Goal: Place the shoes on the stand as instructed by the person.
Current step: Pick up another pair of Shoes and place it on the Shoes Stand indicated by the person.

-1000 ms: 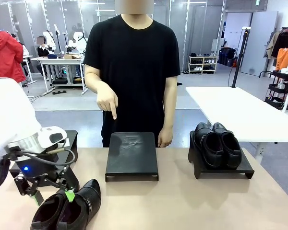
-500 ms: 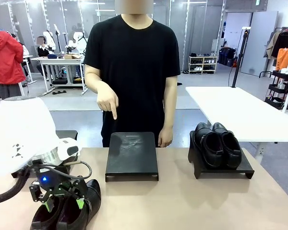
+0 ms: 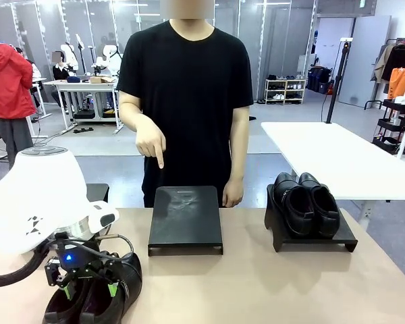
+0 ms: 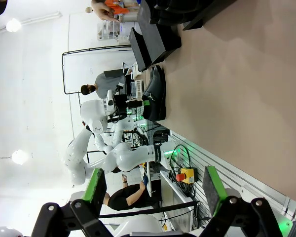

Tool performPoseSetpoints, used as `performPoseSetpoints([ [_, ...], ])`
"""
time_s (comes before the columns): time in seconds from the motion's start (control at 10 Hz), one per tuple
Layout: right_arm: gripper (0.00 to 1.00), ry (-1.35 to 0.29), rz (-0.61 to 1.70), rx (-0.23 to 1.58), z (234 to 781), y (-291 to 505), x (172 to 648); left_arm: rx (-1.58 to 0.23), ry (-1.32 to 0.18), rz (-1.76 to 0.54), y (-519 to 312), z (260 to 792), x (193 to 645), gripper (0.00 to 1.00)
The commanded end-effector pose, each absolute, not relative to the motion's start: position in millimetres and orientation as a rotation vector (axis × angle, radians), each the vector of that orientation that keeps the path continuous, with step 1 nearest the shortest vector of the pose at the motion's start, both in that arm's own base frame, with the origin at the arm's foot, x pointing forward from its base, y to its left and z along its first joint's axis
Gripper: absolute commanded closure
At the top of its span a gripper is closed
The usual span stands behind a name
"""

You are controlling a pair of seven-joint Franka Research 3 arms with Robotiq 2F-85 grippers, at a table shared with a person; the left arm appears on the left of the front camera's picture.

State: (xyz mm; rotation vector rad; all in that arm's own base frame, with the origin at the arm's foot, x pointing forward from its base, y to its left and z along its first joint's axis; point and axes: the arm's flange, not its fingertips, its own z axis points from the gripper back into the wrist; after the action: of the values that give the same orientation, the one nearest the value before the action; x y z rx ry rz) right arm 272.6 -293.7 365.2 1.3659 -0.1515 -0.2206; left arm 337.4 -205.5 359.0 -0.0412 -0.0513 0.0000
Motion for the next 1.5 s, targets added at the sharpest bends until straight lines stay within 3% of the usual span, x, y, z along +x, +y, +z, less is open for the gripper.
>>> performPoseSetpoints([
  [0.0, 0.00, -0.144, -0.217, 1.363, 366.9, -291.9, 268.4, -0.010, -0.059, 0.036, -186.5, 334.1, 310.7, 0.00],
  [0.1, 0.00, -0.144, -0.217, 1.363, 366.9, -291.9, 268.4, 0.002, -0.065, 0.040, -184.6, 333.6, 310.9, 0.02],
  [0.2, 0.00, -0.144, -0.217, 1.363, 366.9, -291.9, 268.4, 0.021, -0.061, 0.055, -182.2, 333.1, 311.6, 0.46],
  [0.3, 0.00, -0.144, -0.217, 1.363, 366.9, -291.9, 268.4, 0.036, -0.053, 0.049, -181.3, 332.1, 310.7, 0.62],
  [0.4, 0.00, -0.144, -0.217, 1.363, 366.9, -291.9, 268.4, 0.038, -0.043, 0.044, -180.7, 331.5, 310.0, 1.00],
  [0.6, 0.00, -0.144, -0.217, 1.363, 366.9, -291.9, 268.4, 0.051, -0.014, 0.046, -175.7, 329.8, 308.5, 1.00],
  [0.7, 0.00, -0.144, -0.217, 1.363, 366.9, -291.9, 268.4, 0.047, -0.009, 0.054, -173.4, 330.3, 307.9, 0.85],
  [0.9, 0.00, -0.144, -0.217, 1.363, 366.9, -291.9, 268.4, 0.041, 0.000, 0.050, -173.5, 331.0, 305.0, 1.00],
  [1.4, 0.00, -0.144, -0.217, 1.363, 366.9, -291.9, 268.4, -0.025, -0.003, 0.038, -169.9, 351.5, 295.5, 1.00],
])
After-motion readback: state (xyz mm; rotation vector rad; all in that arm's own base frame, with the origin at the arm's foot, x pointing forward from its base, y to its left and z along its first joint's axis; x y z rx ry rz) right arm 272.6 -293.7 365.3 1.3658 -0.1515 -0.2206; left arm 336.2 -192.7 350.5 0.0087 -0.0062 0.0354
